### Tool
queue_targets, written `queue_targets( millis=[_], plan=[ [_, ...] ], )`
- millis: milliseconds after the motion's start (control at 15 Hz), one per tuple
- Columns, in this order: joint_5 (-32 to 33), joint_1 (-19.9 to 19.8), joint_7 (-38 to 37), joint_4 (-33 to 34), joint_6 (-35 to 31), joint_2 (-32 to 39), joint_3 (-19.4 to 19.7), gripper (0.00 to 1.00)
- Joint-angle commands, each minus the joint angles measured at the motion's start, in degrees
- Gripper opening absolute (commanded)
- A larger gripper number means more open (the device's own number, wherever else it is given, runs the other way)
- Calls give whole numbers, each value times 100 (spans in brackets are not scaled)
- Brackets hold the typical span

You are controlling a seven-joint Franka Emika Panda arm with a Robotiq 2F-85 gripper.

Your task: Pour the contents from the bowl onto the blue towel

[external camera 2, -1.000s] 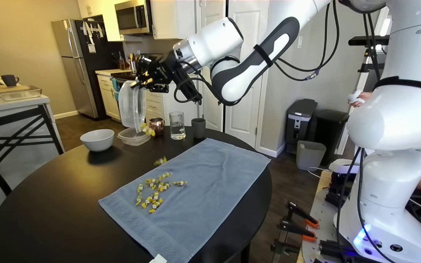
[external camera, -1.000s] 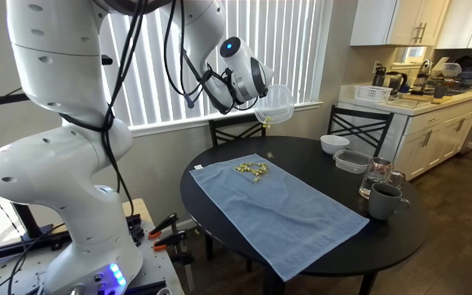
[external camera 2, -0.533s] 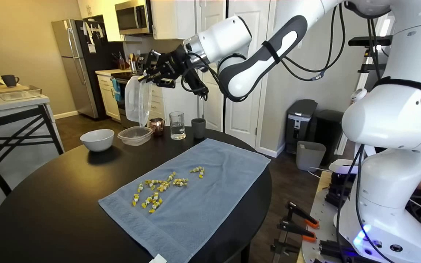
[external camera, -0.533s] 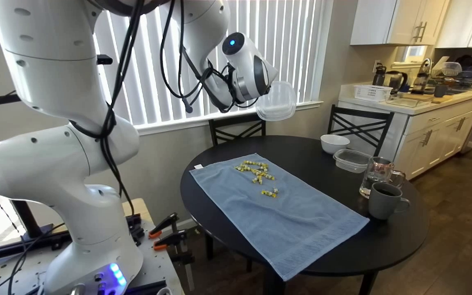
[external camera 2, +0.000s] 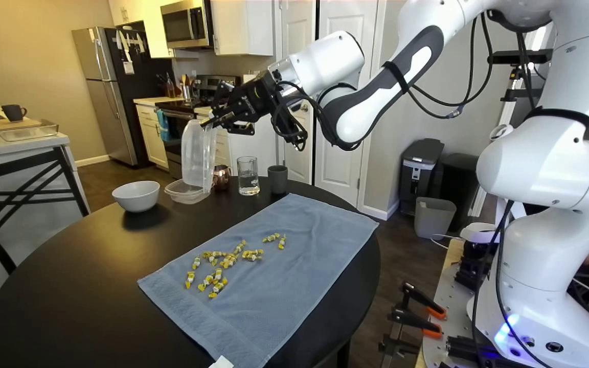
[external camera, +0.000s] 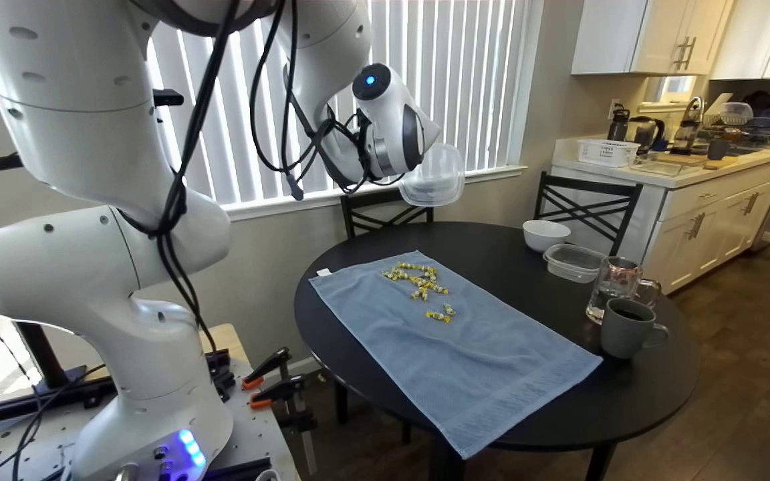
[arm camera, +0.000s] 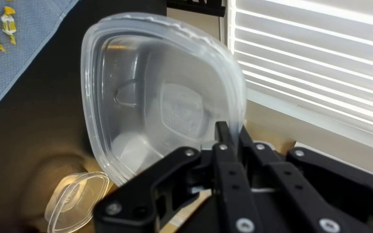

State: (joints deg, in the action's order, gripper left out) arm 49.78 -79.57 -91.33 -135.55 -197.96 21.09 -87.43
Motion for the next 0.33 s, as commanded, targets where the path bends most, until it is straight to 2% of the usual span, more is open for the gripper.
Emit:
queue_targets(
  millis=[0,267],
  plan=[
    [27,-359,299,-287,0,255,-308,2],
    [-13,-569,393,-399,0,258,-454,2]
  ],
)
